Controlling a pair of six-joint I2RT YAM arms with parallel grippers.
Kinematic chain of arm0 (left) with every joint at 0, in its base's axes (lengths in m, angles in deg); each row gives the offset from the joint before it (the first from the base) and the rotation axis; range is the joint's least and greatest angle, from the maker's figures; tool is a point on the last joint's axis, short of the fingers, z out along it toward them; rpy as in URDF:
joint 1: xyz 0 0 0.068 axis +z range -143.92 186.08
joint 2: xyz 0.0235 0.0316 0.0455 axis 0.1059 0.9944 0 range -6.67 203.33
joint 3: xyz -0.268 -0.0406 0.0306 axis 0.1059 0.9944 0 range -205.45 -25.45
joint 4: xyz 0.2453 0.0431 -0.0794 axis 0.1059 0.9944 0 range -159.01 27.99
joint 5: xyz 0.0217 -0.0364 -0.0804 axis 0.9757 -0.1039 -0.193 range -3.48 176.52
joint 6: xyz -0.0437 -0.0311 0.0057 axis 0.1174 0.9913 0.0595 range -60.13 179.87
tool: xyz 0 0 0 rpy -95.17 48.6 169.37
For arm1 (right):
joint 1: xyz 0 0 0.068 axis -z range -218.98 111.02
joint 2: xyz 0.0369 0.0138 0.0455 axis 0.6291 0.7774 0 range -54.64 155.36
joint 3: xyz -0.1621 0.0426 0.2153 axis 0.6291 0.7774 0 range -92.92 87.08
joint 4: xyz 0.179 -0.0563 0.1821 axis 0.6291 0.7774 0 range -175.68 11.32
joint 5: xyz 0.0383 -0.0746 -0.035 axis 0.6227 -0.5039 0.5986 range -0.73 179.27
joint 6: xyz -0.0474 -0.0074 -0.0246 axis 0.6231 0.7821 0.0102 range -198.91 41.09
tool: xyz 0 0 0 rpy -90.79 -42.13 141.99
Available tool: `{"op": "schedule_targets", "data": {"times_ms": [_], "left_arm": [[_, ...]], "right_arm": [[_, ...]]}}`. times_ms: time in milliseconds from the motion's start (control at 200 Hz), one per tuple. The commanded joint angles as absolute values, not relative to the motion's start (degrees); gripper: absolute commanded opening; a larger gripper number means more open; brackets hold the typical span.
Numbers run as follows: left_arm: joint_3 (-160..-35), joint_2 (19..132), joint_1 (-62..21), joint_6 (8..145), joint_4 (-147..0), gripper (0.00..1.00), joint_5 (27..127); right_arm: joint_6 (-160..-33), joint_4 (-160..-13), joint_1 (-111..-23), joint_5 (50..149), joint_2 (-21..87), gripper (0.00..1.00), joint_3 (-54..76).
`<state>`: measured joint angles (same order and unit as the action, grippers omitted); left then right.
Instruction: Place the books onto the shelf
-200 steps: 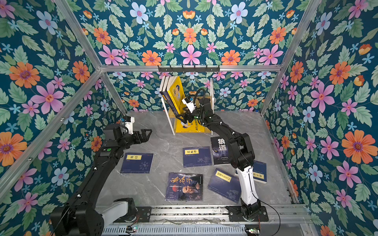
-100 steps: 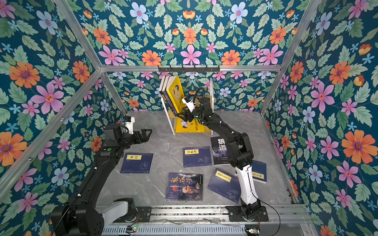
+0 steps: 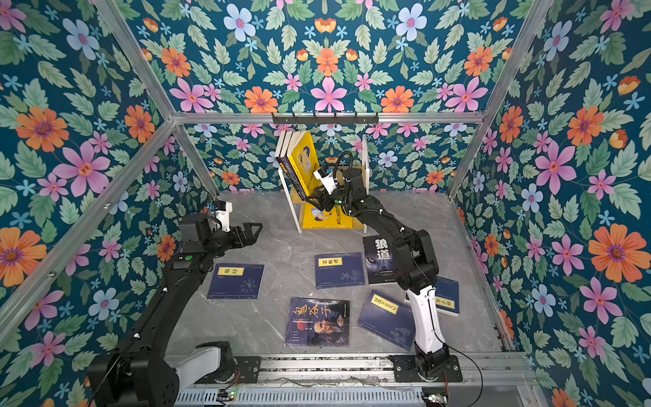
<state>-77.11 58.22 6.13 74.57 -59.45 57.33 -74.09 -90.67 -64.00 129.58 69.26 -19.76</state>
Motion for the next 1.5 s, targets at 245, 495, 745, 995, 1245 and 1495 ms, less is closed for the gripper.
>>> {"op": "schedule_targets", "data": {"times_ms": [245, 495, 745, 995, 1245, 1495], "left_arm": [[-74.08, 58.98, 4.20, 78.22, -64.70, 1.00, 51.96], [-67.95, 61.41, 1.60, 88.82, -72.81, 0.95, 48.17], [-62.13, 66.33, -3.43, 97.62, -81.49, 0.94, 48.41], [-56.06, 69.84, -7.90, 107.19, -90.20, 0.97, 50.55], [-56.44, 73.29, -10.06, 107.93, -89.83, 0.92, 51.66], [-61.64, 76.28, -10.02, 102.01, -82.78, 0.92, 48.43]], "right_arm": [[-76.82, -91.20, -64.43, 122.27, 50.36, 0.76, 0.70], [-82.83, -84.98, -69.32, 103.98, 32.45, 0.76, 19.72], [-98.24, -80.14, -70.69, 93.64, 25.71, 0.76, 33.85], [-105.15, -72.87, -69.88, 91.66, 30.58, 0.76, 36.82], [-109.15, -73.68, -67.66, 92.83, 37.11, 0.74, 37.89], [-110.16, -74.45, -66.62, 97.13, 39.89, 0.74, 37.31]]}}
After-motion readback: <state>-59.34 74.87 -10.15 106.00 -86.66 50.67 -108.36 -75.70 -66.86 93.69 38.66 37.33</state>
